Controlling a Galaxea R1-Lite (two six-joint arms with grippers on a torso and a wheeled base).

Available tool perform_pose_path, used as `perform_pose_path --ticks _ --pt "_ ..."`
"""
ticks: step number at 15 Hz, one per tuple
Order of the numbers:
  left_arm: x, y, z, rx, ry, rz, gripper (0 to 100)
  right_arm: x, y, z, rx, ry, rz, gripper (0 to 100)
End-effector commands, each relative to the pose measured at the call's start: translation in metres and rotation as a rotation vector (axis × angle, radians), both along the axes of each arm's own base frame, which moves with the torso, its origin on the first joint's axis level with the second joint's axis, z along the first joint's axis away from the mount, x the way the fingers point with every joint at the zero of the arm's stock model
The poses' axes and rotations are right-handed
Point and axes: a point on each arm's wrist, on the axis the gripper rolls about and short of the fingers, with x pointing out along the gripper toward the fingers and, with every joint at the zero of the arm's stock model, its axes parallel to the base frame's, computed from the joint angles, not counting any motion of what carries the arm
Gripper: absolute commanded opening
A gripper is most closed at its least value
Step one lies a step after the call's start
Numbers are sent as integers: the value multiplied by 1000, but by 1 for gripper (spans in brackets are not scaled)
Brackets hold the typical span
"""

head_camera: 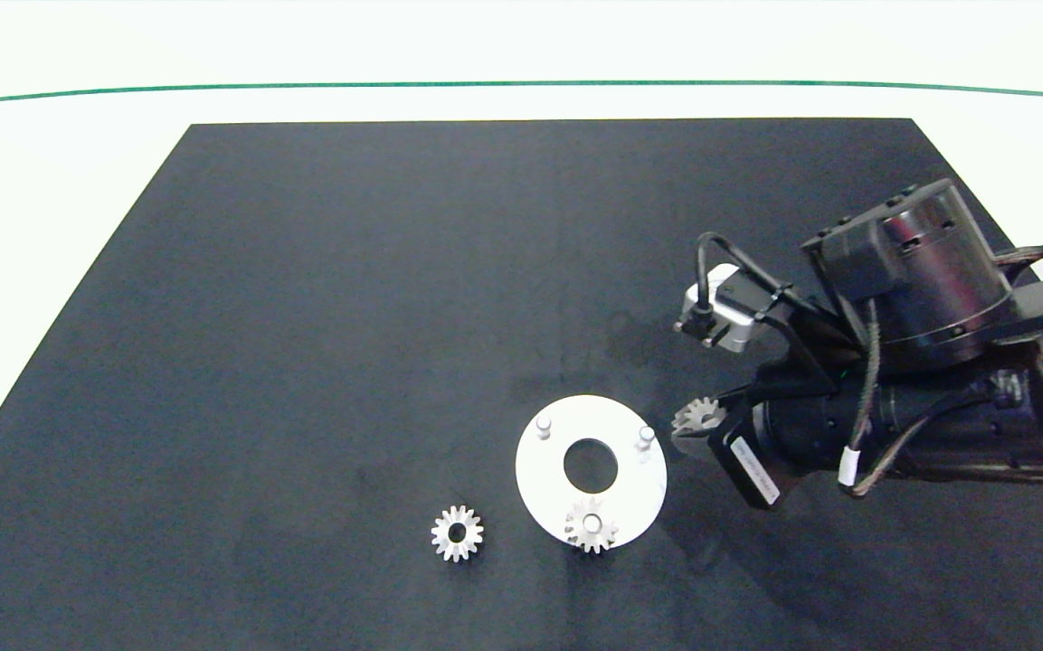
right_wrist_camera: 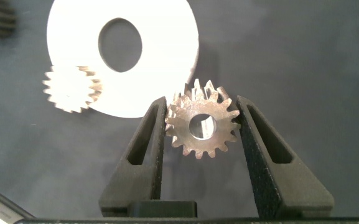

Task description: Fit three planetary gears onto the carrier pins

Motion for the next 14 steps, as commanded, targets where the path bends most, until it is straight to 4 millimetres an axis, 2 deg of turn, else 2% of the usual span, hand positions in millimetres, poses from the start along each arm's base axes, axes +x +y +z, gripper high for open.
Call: perform_pose_path --ticks 1,4,14 --pt "0 0 -1 1 6 1 100 10 22 -16 -57 22 11 10" --pt "0 0 1 2 0 -1 100 14 29 -16 -54 18 18 10" --pt "-1 0 1 1 -4 1 100 18 33 -20 -53 26 13 10"
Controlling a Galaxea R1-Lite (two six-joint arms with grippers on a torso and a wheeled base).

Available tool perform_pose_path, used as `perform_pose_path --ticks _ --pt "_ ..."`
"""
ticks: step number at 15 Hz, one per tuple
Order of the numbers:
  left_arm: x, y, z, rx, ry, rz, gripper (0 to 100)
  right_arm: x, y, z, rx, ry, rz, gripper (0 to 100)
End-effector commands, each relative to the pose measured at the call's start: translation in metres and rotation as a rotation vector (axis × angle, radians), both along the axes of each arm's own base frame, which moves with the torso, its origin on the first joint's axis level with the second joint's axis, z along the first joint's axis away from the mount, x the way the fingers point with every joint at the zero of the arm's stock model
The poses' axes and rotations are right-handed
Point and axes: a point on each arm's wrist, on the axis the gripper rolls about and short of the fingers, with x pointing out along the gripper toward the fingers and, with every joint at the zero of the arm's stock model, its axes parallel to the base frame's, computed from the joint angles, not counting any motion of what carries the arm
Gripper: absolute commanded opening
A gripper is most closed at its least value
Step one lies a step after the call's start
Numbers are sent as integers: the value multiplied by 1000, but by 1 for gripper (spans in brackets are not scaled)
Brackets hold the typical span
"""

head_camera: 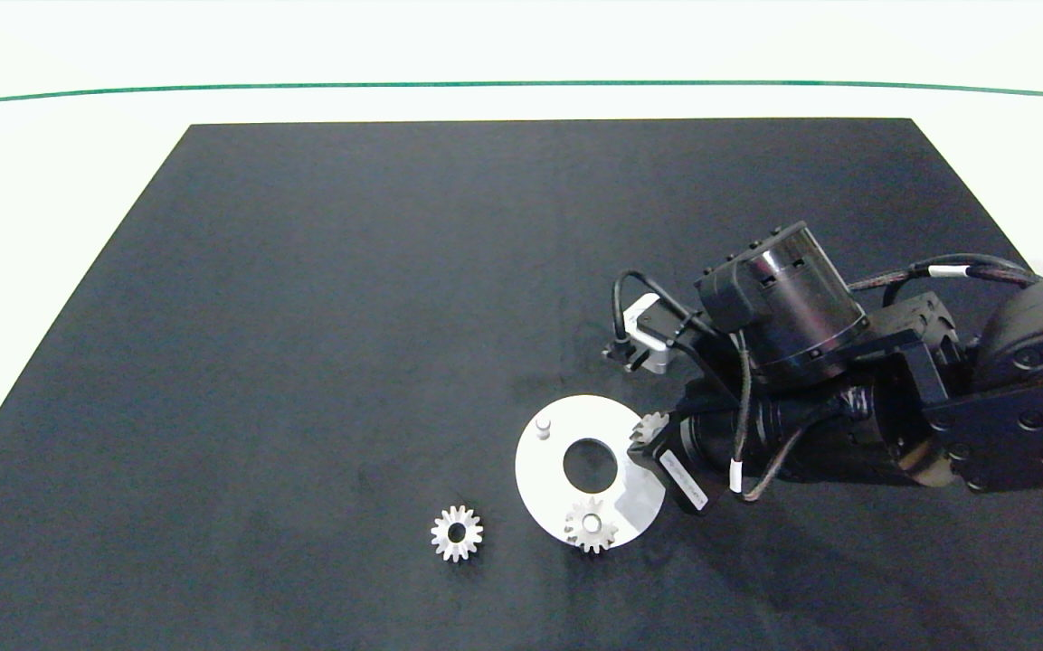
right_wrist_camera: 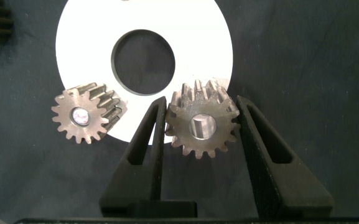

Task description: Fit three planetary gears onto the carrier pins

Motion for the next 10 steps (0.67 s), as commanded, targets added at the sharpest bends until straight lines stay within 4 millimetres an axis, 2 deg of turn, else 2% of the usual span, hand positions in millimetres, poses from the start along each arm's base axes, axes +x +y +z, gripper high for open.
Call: perform_pose_path --ticks 1,10 --pt "0 0 -1 2 4 0 100 2 0 2 3 -5 -4 10" --pt "-1 0 0 1 0 2 100 6 1 1 23 2 -30 10"
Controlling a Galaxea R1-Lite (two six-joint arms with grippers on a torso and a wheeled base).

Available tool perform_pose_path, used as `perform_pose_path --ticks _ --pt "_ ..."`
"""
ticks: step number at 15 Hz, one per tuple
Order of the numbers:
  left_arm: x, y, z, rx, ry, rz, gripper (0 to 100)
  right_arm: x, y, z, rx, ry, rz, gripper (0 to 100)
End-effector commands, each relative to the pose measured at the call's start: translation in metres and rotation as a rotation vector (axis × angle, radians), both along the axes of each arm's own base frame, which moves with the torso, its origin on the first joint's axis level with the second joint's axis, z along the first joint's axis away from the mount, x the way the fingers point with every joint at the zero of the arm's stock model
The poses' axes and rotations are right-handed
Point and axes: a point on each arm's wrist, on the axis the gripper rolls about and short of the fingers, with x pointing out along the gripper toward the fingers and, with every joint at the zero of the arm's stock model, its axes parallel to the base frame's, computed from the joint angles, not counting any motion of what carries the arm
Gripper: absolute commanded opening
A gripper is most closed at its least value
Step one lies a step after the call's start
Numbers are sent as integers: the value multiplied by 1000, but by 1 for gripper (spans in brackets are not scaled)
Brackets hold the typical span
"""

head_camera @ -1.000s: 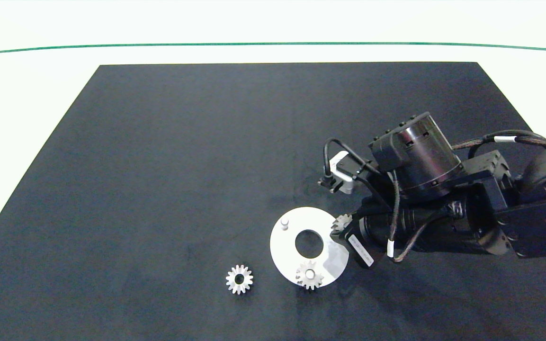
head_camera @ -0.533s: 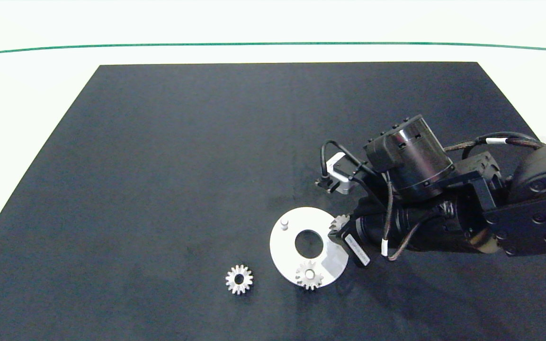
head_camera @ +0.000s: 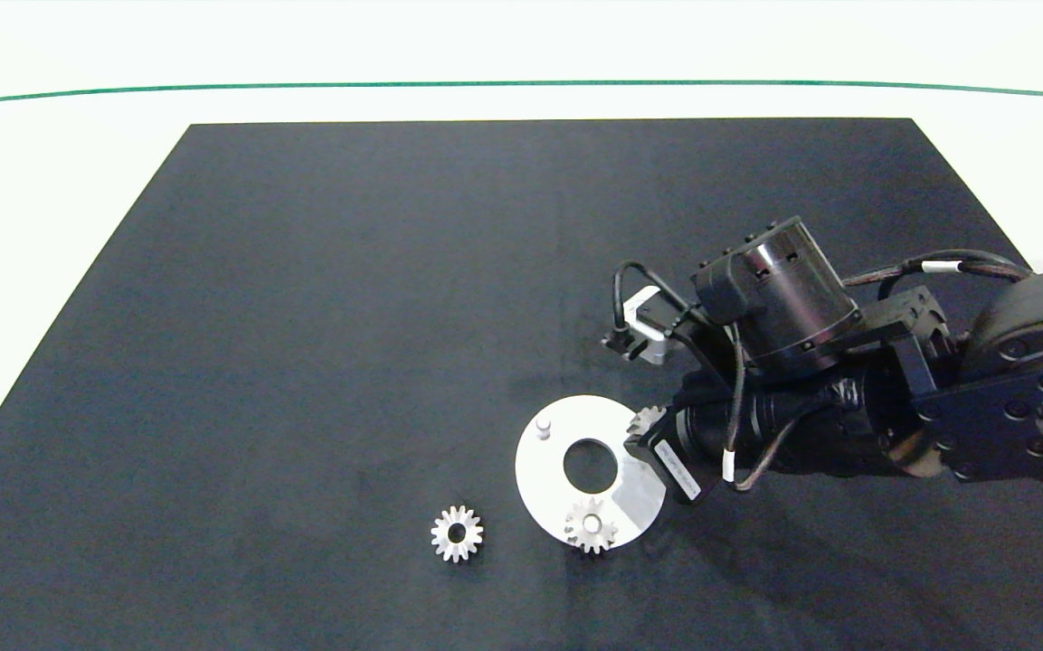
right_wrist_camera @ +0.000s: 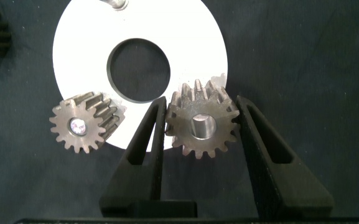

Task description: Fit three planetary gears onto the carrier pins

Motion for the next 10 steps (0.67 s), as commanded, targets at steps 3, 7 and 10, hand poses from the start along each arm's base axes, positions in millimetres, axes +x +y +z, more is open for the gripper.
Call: perform_pose_path --ticks 3,7,10 --pt "-1 0 0 1 0 0 100 5 -1 -2 -5 3 -12 10" --pt "-1 0 0 1 -2 0 100 7 2 -3 -4 4 -13 10" --pt "-1 0 0 1 0 -1 100 9 4 -4 -5 7 -12 10"
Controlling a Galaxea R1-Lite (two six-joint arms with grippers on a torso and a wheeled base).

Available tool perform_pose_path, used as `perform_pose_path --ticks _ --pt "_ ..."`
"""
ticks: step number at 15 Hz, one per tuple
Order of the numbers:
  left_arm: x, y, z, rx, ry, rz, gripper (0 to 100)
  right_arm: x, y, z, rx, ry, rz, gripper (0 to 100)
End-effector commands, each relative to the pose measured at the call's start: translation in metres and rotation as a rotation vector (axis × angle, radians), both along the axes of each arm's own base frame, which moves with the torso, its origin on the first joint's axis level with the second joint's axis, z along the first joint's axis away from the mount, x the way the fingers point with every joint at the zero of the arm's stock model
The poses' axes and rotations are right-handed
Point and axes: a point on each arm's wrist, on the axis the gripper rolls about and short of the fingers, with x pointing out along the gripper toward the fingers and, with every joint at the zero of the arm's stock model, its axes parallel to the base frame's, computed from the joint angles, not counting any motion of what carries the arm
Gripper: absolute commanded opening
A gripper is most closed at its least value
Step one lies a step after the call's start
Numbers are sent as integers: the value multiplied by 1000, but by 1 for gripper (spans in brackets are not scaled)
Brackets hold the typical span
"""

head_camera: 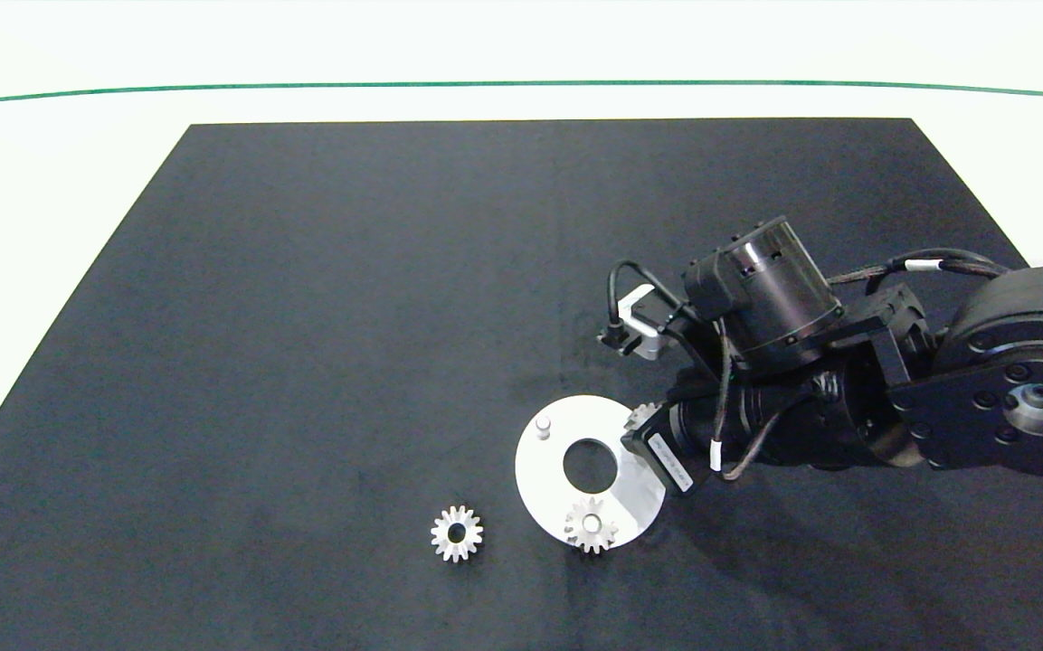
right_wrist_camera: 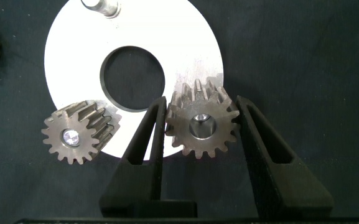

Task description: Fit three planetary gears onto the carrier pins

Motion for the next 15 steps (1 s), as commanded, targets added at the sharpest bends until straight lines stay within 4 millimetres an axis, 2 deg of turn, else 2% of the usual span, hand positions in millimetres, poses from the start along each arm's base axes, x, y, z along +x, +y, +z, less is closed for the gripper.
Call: perform_pose_path --ticks 1,5,6,13,14,15 --pt "0 0 -1 2 4 0 100 2 3 -3 -4 3 3 10" --pt "0 0 0 2 6 0 100 4 5 -7 -6 4 2 10" --pt "1 0 0 3 7 0 100 4 5 -7 -6 4 2 100" --pt "2 0 -5 10 20 -3 100 1 2 -9 -15 15 1 100" --pt "3 0 -9 12 34 -9 100 -3 -2 -10 -14 22 -5 100" --pt "5 0 -13 14 44 -26 100 -14 -12 0 11 5 -14 100"
